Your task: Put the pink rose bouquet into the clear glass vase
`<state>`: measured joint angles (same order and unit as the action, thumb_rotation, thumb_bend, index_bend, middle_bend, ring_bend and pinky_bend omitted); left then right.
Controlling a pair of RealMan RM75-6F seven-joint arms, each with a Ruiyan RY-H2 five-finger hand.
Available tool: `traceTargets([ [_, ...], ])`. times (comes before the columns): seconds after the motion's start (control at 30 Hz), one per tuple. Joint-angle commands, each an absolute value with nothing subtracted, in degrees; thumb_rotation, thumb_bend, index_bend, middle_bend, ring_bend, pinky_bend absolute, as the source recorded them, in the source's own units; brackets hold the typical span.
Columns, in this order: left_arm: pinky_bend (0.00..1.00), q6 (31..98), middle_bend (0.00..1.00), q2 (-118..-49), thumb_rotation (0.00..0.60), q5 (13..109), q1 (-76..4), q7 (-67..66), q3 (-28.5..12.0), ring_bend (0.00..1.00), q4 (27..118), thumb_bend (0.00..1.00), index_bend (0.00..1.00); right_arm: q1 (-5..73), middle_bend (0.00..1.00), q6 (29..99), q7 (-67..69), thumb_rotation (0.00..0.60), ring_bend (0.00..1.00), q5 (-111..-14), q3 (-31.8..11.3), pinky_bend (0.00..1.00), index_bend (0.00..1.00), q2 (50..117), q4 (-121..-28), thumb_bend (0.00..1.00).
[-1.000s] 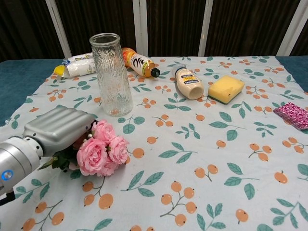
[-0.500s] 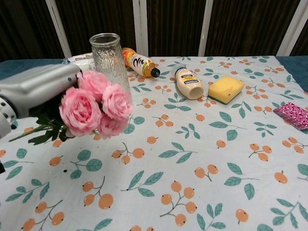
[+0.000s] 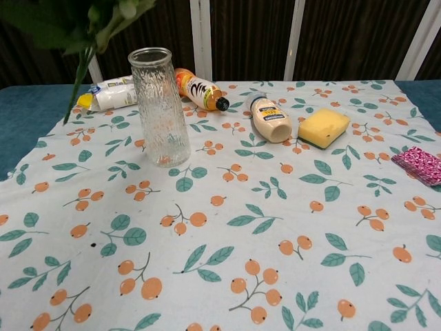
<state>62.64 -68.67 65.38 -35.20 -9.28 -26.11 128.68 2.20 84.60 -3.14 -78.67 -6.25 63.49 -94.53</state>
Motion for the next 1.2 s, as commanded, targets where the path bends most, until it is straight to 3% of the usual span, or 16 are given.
traceTargets([
  [0.03,0.37,61.10,0.53,-67.85,0.600,60.21,-39.70,-8.39,-30.49,0.32,126.25,0.45,0.56,2.24,0.03,84.47,-3.12,0.600,0.00,-78.38,-6.36,0.09,0.13,63.62,-94.31,0.23],
  [0.47,0.37,60.07,0.53,-74.77,0.600,54.26,-48.42,-1.31,-35.84,0.32,108.94,0.45,0.56,2.69,0.03,82.88,-3.23,0.600,0.00,-75.66,-7.15,0.09,0.13,64.54,-92.19,0.23],
  [0.63,0.36,56.46,0.53,-76.37,0.600,53.73,-50.91,7.51,-38.98,0.32,103.25,0.45,0.56,3.06,0.03,81.77,-4.43,0.600,0.00,-73.61,-7.65,0.09,0.13,65.04,-91.38,0.23],
  [0.97,0.36,55.06,0.53,-77.13,0.600,51.32,-55.07,8.90,-40.41,0.31,95.45,0.45,0.56,3.36,0.03,80.61,-6.35,0.600,0.00,-71.34,-7.91,0.09,0.13,65.89,-90.37,0.23],
  [1.2,0.35,53.37,0.53,-78.63,0.600,51.73,-56.36,10.12,-37.95,0.31,91.24,0.44,0.57,3.76,0.03,79.83,-6.89,0.600,0.00,-70.48,-8.14,0.09,0.13,66.32,-89.88,0.23],
])
